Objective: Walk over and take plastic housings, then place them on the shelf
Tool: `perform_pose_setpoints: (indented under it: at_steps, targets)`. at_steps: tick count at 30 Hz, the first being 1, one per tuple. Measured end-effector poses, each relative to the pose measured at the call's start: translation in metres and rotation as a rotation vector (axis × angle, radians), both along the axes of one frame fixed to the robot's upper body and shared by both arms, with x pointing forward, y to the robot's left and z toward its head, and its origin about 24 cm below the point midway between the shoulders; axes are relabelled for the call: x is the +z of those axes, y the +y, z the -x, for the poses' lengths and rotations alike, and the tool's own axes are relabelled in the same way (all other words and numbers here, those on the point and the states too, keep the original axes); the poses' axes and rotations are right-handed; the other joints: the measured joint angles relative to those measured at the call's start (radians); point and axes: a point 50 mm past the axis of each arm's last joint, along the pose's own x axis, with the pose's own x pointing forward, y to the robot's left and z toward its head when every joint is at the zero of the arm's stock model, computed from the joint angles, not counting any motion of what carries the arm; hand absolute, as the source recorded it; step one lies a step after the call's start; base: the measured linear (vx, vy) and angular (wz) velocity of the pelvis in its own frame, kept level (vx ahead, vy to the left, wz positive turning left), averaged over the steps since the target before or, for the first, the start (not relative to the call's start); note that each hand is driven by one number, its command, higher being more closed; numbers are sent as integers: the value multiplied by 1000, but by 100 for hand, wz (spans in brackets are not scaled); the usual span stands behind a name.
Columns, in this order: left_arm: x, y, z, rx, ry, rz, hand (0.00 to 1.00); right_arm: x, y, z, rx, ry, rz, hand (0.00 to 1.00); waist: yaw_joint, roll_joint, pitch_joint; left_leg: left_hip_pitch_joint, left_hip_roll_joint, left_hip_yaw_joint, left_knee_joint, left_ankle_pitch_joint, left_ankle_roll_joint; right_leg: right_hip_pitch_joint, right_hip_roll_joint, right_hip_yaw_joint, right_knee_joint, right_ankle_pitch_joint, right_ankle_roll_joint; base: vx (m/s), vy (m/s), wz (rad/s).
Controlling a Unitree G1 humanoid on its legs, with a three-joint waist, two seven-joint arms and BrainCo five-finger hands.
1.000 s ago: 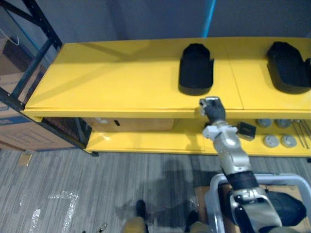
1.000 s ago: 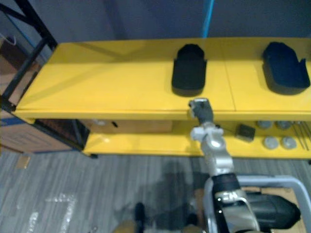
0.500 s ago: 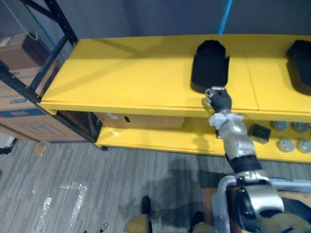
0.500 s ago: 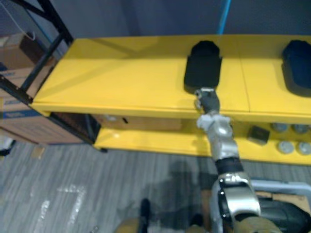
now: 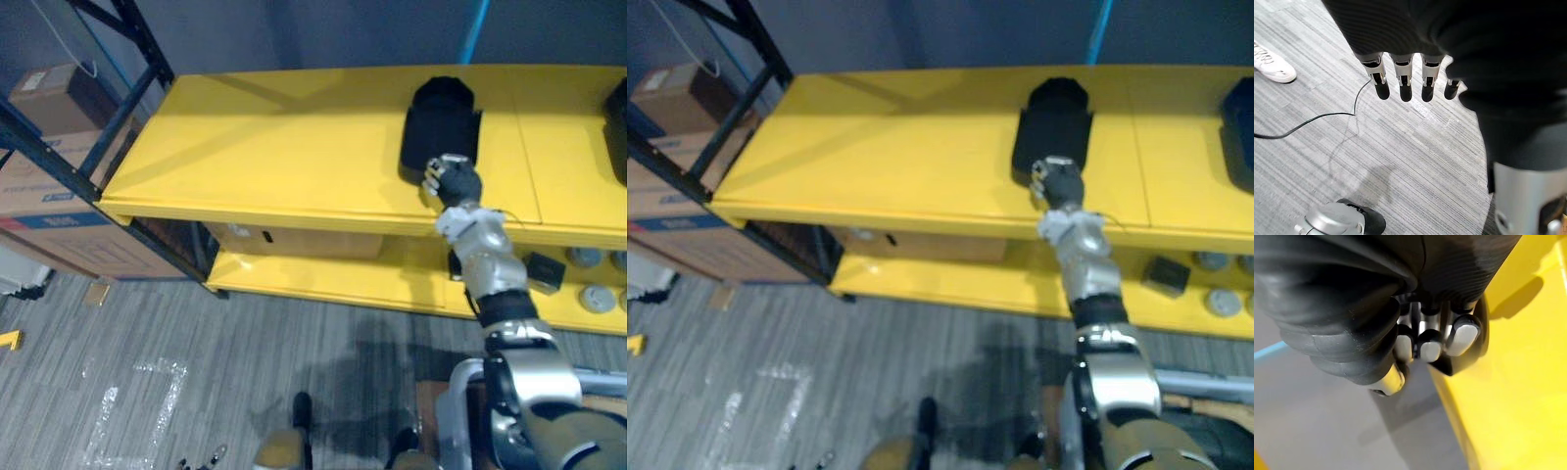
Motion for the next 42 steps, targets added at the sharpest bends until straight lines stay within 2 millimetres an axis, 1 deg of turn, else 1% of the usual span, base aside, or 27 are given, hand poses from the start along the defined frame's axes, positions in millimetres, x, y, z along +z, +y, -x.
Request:
perform_pose_setpoints:
  at_steps: [2,5,8,11,14,19,21,23,26,30,32,33,34,36,38,40,41,42]
  targets:
    - [0,0,0,0,1,0,0,4,-3,-4,-24,8,-14,100,1,3,1,0,-1,-1,0,0,0,1,-2,-1,0,0,0,0,0,0]
    - [0,0,0,-3,0,0,0,16,-10,-6,-48,-7,0,100,6,5,3,-2,0,-2,5,1,-1,0,-1,-1,1,0,0,0,0,0]
    - [0,-4,-2,-31,-1,5,0,32,-19,-8,-81,-40,16,100,10,7,3,-4,3,-2,5,1,-1,-1,2,0,2,-1,-1,0,0,0]
    - [0,-6,-3,-40,-4,8,0,43,-24,-9,-112,-56,11,100,11,9,4,-11,7,1,5,4,-3,-18,4,6,16,-5,-5,-7,-4,-2]
    - [0,-6,-4,-39,-12,5,0,46,-33,-9,-156,-46,34,100,14,15,7,-16,9,-1,5,7,-3,-25,4,5,24,-9,-8,-10,-5,0]
    - [0,-6,-4,-35,-16,6,0,51,-36,-11,-186,-37,39,100,19,24,7,-18,14,-2,5,11,-3,-39,3,7,52,-22,-11,-6,-3,0]
    - [0,-6,-5,-37,-18,5,0,54,-39,-10,-200,-40,64,100,28,25,7,-21,15,-1,5,12,-3,-52,-1,10,73,-32,-11,-15,-5,-1]
    - [0,-7,-5,-48,-17,8,0,56,-43,-10,-212,-40,75,100,30,25,7,-21,13,-2,5,12,-3,-57,-6,9,87,-40,-11,0,0,0]
    - [0,-10,-7,-69,-22,15,0,61,-41,-10,-212,-58,80,100,30,25,7,-26,14,-2,5,13,-3,-67,-7,10,96,-42,-11,0,0,0]
    - [0,-11,-7,-71,-24,16,0,74,-44,-8,-245,-125,92,100,30,26,7,-37,14,0,5,16,-2,-79,-9,11,102,-44,-11,2,-3,-1]
    - [0,-11,-8,-72,-27,16,0,88,-40,-4,-235,-204,104,100,30,26,7,-36,15,15,5,16,-2,-86,-9,20,105,-44,-11,3,-8,-10]
    - [0,-11,-8,-72,-27,16,0,92,-38,-3,-232,-226,108,100,30,26,7,-35,15,19,5,16,-2,-86,-9,23,105,-44,-11,-9,-11,-14]
    - [0,-11,-8,-72,-29,16,0,103,-34,3,-218,-293,118,100,28,26,7,-31,15,25,5,16,-2,-87,-9,30,105,-44,-11,-10,-11,-10]
    - [1,-11,-10,-73,-37,14,0,108,-28,11,-201,-352,142,100,24,26,7,-28,16,27,5,16,-2,-87,-8,34,106,-44,-11,-15,-14,-8]
    - [2,-10,-12,-74,-44,13,0,102,-24,16,-186,-361,155,100,22,26,7,-25,18,27,5,16,-2,-87,-7,38,108,-44,-12,-25,-13,-6]
    - [2,-10,-13,-74,-46,13,0,87,-19,18,-168,-336,151,100,17,26,7,-24,20,29,5,16,-2,-89,-5,42,111,-44,-13,-35,-11,-5]
    - [2,-10,-14,-74,-46,13,0,71,-14,18,-153,-294,165,100,10,25,7,-23,21,30,5,16,-2,-90,-4,46,112,-44,-13,-36,-10,-5]
    - [2,-10,-13,-73,-46,12,0,62,-11,19,-144,-267,172,100,7,25,7,-23,22,32,4,16,-2,-93,-3,49,112,-44,-13,-35,-10,-6]
